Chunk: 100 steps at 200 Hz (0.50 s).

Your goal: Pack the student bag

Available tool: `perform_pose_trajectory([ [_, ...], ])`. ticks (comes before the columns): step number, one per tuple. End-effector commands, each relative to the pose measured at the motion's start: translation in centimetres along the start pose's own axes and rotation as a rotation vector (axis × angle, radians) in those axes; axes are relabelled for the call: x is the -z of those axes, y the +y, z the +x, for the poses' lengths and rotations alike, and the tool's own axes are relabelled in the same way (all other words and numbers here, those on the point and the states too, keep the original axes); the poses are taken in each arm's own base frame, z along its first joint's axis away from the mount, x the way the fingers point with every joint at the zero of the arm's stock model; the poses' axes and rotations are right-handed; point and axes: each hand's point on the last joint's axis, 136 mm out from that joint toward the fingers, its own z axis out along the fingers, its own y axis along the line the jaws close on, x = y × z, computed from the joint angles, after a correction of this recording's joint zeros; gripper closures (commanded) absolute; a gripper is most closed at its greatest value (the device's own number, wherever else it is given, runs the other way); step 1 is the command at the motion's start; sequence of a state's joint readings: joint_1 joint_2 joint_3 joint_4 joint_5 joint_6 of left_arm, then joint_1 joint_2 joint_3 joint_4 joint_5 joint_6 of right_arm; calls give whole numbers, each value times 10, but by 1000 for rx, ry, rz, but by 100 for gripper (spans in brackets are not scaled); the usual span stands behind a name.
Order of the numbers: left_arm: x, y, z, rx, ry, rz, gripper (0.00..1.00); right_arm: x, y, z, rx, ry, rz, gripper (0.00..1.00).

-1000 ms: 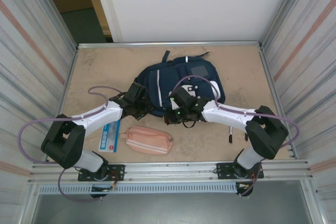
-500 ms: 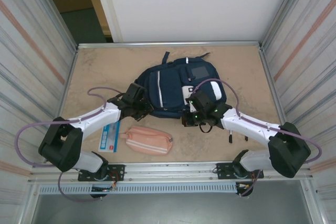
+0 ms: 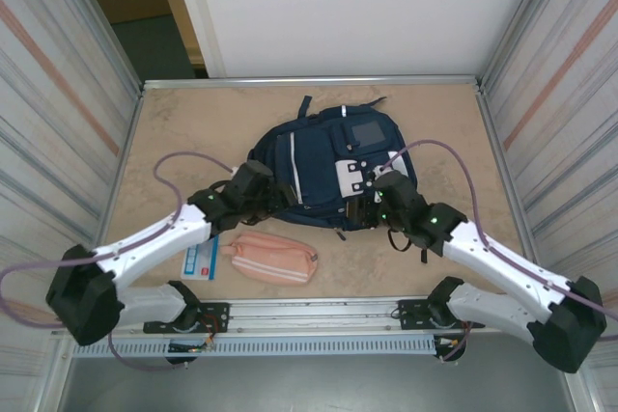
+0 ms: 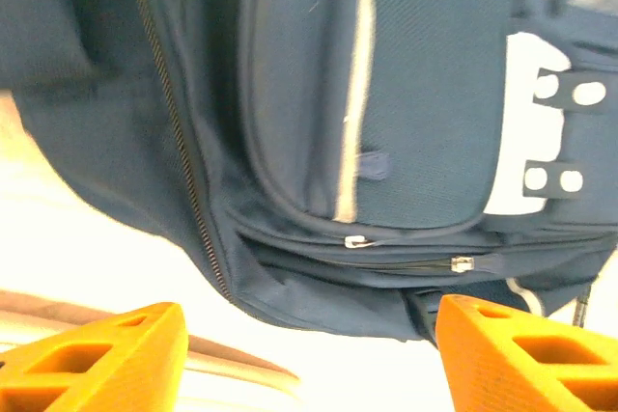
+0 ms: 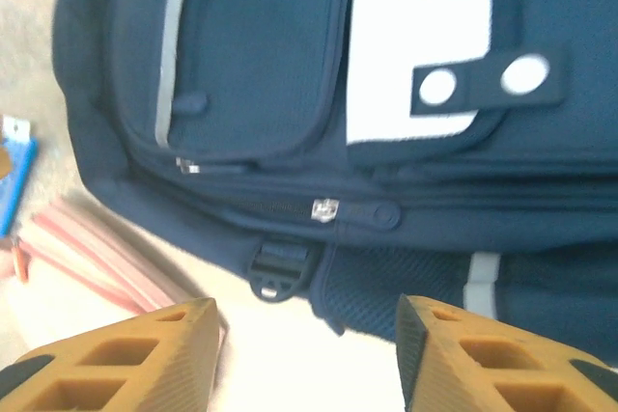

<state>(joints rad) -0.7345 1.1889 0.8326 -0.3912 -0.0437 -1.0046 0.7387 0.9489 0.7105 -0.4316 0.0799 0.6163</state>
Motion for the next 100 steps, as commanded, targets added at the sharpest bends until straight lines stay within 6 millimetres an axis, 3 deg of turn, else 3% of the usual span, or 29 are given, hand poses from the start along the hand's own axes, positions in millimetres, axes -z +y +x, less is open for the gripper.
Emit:
perform_pose_trajectory([
  [1, 29, -7, -29, -172, -85, 4, 26, 3, -20, -13, -12, -89, 81, 47],
  [27, 29, 0, -49, -175, -76, 53, 24, 0, -20, -15, -24, -70, 87, 46],
  [44, 15, 23, -58, -91, -25, 49, 24, -5, -16, -13, -26, -44, 74, 45],
  [68, -10, 45, -58, -20, 52, 56, 24, -14, -2, -10, -18, 16, 27, 44],
  [100, -40, 52, -54, -27, 113, 49, 26, -32, 7, 0, 5, 102, 3, 43],
])
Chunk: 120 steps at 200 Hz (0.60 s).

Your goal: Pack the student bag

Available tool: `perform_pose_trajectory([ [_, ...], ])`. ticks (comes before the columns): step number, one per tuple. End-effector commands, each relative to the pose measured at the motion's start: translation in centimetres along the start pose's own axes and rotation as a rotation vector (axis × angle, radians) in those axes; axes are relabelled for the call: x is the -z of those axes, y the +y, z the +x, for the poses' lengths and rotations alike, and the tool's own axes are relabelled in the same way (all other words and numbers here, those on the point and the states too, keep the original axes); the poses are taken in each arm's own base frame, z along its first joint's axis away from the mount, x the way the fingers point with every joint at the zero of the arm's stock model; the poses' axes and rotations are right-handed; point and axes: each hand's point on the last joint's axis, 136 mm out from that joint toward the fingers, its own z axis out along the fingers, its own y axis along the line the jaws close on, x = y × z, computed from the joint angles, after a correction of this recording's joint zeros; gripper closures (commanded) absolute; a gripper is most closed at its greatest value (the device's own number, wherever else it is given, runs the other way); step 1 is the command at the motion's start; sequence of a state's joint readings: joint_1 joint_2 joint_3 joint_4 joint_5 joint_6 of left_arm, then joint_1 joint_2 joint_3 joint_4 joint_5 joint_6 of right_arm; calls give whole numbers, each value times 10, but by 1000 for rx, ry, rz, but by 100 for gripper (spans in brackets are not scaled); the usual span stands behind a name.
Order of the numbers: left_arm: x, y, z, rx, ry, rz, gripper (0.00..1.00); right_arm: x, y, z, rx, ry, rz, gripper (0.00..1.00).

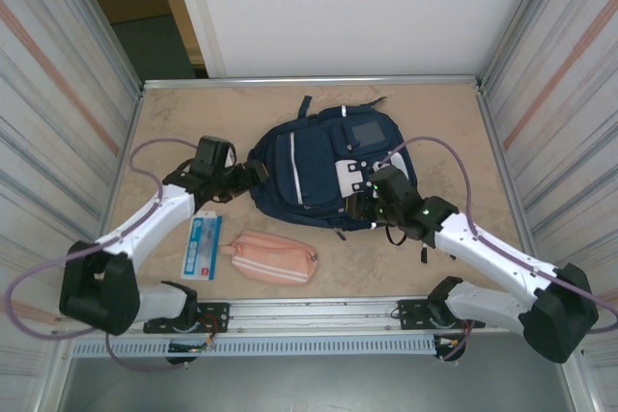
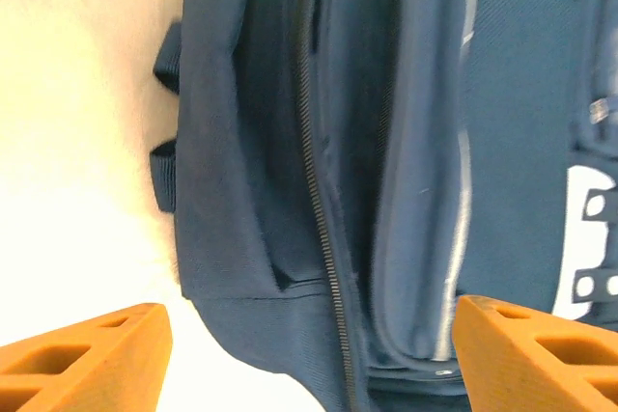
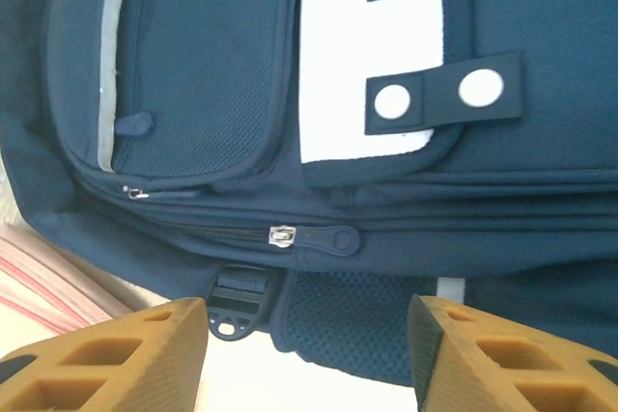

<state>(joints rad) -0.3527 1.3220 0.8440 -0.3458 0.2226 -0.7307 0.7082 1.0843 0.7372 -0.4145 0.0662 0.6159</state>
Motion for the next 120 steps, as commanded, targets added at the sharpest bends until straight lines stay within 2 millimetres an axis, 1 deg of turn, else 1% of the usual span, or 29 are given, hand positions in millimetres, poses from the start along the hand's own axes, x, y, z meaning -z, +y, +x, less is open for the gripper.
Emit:
perform_pose_trajectory([
  [1, -16, -10, 9, -52, 71, 70, 26, -5, 17, -4, 23, 33, -58, 43],
  [24, -34, 3, 14, -28, 105, 20, 31, -15, 26, 1, 49, 96, -66, 43],
  [40, -41, 12, 19, -21, 126, -6, 36, -26, 25, 8, 62, 129, -39, 43],
  [53, -42, 20, 25, -15, 137, -36, 39, -36, 24, 13, 53, 164, -27, 43],
  [66, -40, 26, 31, -4, 130, -60, 39, -42, 23, 18, 47, 194, -15, 43],
  [79, -38, 27, 37, -13, 126, -68, 40, -50, 18, 20, 43, 201, 9, 43],
  [95, -37, 29, 47, -52, 129, -88, 41, -65, 13, 21, 34, 208, 16, 42],
  [107, -39, 38, 54, -62, 138, -122, 43, -75, 10, 20, 31, 231, 20, 43],
  [120, -42, 47, 61, -50, 157, -140, 45, -79, 8, 20, 41, 263, 29, 44],
])
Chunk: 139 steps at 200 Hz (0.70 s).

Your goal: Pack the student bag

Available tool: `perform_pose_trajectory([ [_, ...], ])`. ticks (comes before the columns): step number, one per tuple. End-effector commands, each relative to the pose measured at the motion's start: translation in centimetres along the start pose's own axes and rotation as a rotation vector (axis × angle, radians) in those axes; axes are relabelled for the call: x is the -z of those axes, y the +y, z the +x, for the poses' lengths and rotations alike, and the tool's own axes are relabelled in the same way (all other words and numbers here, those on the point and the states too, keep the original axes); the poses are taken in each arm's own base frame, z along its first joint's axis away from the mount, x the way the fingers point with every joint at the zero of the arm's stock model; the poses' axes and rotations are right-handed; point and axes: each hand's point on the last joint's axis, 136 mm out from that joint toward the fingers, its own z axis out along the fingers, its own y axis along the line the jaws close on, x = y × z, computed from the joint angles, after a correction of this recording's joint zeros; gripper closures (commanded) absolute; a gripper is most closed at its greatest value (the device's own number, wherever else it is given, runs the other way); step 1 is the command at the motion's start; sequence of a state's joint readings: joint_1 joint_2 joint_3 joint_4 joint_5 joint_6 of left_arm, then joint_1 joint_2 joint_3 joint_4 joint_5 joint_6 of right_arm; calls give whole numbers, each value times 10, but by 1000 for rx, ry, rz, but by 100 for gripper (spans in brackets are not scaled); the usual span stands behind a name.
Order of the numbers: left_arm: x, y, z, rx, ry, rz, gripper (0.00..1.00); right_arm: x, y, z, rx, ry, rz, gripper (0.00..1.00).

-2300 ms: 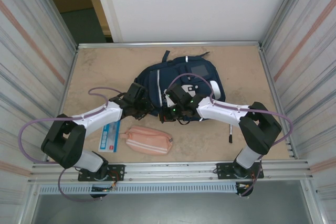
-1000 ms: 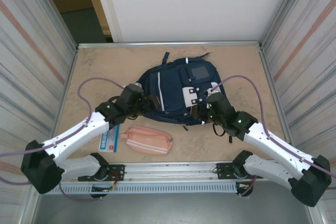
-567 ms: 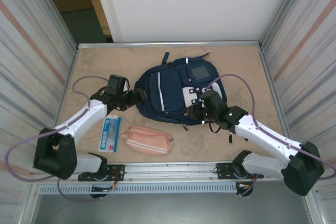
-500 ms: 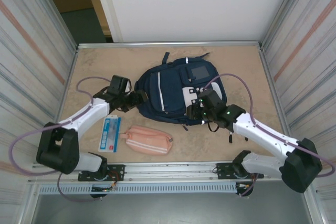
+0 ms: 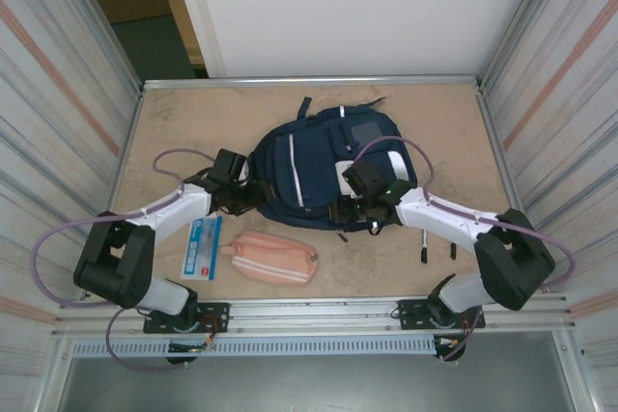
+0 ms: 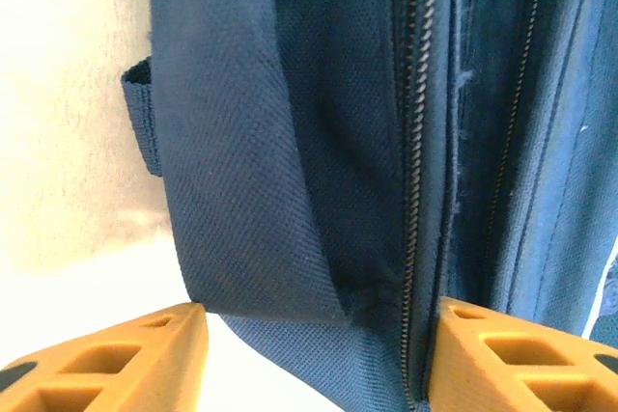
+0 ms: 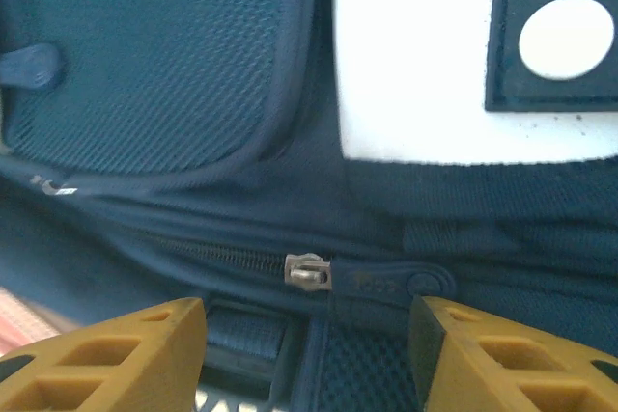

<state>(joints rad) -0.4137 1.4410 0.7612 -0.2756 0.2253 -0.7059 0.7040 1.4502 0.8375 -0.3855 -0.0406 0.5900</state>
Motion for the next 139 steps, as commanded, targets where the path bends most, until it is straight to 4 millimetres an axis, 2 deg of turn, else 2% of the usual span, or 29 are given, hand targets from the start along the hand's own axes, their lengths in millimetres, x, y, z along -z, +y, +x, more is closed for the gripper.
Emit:
perform_pose_trajectory([
  [1, -5, 22, 18, 0, 32, -75, 45, -6, 4, -15, 20, 10, -17, 44],
  [27, -10, 28, 28, 9, 52, -69, 54, -3, 5, -16, 78, 49, -1, 44],
  [45, -14, 24, 31, 38, 51, -21, 67, 5, -4, -12, 73, 90, 53, 43],
  [59, -16, 17, 34, 40, 60, 21, 72, 9, -8, -8, 35, 123, 44, 42],
  [86, -19, 15, 38, 30, 72, 15, 77, 15, -17, -1, -21, 182, 8, 42],
  [106, -20, 13, 40, 38, 86, 29, 78, 11, -27, 2, -38, 195, 12, 41],
  [139, -22, 14, 47, 56, 91, 43, 81, -2, -14, 4, -65, 200, -90, 43],
])
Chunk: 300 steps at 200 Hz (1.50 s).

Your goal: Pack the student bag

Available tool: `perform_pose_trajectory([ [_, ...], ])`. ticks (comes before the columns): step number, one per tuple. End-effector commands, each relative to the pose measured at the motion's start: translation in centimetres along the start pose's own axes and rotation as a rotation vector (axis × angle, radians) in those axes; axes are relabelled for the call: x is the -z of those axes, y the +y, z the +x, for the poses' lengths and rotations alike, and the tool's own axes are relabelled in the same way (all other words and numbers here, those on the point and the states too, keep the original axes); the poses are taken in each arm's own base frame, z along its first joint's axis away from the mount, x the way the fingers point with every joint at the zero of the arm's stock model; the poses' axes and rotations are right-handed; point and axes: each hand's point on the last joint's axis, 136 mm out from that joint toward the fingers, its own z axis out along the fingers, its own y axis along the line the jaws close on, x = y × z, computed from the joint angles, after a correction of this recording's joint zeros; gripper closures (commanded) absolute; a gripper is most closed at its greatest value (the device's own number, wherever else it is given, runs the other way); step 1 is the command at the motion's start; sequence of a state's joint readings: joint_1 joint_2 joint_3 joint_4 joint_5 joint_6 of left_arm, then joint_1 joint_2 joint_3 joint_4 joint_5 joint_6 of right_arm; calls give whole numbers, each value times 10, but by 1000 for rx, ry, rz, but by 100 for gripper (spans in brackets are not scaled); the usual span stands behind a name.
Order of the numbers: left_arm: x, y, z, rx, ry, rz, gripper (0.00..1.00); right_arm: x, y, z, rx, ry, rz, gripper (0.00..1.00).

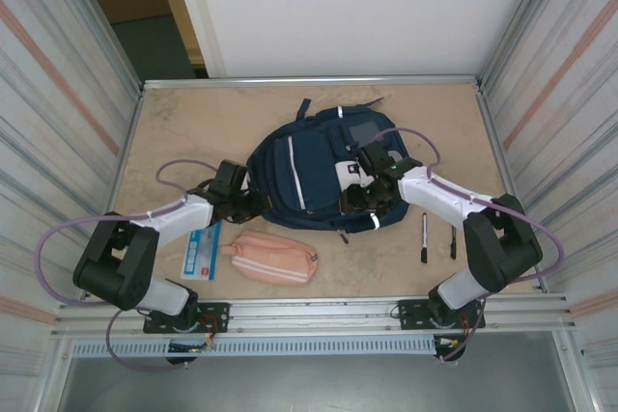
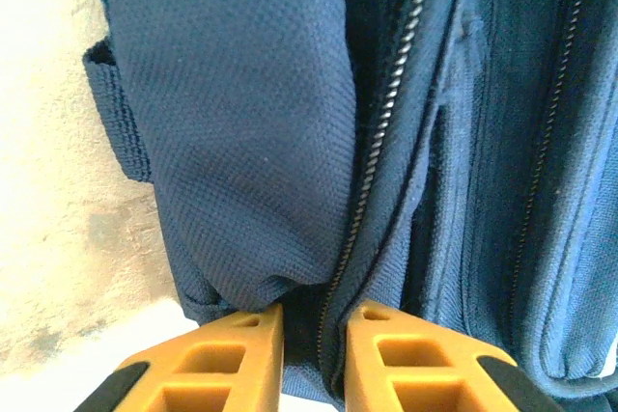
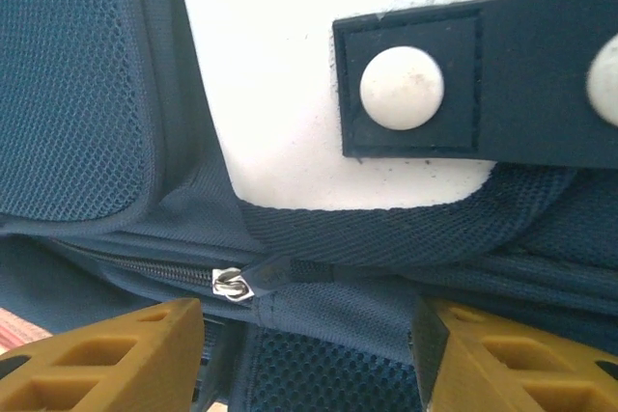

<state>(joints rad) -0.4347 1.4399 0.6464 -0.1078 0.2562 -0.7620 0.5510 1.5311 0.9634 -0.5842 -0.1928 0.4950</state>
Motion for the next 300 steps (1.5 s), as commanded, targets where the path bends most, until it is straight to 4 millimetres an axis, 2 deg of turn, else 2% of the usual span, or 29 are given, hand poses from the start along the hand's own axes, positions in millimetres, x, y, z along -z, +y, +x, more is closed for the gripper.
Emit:
perform_pose_trajectory([
  [1, -6, 13, 31, 33, 97, -19, 81, -9, 11, 10, 3, 37, -87, 43],
  [35, -7, 9, 38, 8, 89, -8, 84, -19, 31, -3, -23, -29, -208, 49],
  [84, -11, 6, 51, 5, 108, -2, 85, -13, 48, -11, 28, -104, -249, 55],
  [102, -12, 4, 54, 27, 102, 17, 85, -11, 49, -12, 39, -138, -255, 60],
  [154, -11, -5, 56, 39, 77, 33, 86, -6, 51, -13, 32, -207, -260, 82],
  [174, -10, -9, 57, 21, 57, 30, 86, -3, 53, -12, 56, -219, -268, 85],
  [191, -8, -11, 57, 38, 49, 33, 87, -2, 47, -10, 70, -228, -228, 88],
  [227, -6, -14, 60, 52, 36, 46, 87, 1, 45, -9, 115, -229, -199, 100],
  [254, -6, -22, 64, 45, 40, 62, 87, 5, 45, -8, 143, -240, -177, 99],
  [264, -6, -22, 65, 44, 38, 54, 87, 6, 41, -6, 139, -227, -143, 87],
  [269, -6, -21, 64, 47, 37, 49, 87, 7, 36, -7, 130, -228, -115, 76],
  [275, -6, -19, 65, 56, 39, 43, 87, 9, 29, -5, 119, -222, -77, 69],
  [300, -6, -20, 66, 65, 39, 49, 87, 15, 9, -1, 80, -218, -23, 62],
])
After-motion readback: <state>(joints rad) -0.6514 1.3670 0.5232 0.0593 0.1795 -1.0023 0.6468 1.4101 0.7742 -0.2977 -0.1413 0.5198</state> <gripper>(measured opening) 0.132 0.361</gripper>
